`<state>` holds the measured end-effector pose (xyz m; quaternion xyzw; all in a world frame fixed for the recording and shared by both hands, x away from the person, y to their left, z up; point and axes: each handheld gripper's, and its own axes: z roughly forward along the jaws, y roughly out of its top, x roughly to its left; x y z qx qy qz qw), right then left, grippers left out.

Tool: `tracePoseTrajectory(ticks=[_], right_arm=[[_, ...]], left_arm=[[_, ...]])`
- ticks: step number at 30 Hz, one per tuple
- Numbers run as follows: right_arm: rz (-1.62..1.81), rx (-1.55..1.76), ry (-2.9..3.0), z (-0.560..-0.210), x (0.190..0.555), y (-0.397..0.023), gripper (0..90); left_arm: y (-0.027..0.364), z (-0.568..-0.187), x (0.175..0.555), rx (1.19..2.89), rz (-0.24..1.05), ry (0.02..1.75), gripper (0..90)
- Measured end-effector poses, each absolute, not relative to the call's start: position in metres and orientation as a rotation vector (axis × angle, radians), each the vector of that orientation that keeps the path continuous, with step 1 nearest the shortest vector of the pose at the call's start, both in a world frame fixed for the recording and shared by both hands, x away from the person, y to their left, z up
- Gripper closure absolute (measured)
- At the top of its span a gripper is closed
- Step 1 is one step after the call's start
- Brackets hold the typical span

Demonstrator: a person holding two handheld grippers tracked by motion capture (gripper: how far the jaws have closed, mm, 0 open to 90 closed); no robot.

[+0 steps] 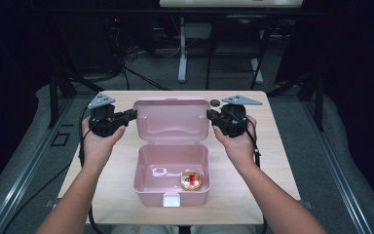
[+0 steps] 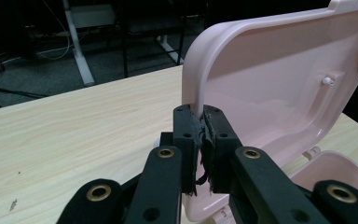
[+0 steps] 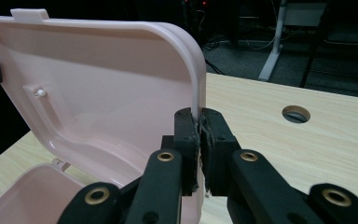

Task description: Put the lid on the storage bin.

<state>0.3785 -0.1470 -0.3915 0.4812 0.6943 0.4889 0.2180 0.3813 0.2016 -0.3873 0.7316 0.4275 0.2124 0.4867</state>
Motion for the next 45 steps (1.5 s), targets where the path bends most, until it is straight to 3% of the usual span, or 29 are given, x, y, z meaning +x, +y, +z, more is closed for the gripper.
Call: tracePoseTrajectory(ticks=[45], right_arm=[[1.396, 1.187, 2.006, -0.393, 0.323, -0.153, 77.6]], left_arm=[[0.210, -0.389, 0.318, 1.804, 0.536, 0.908, 81.6]])
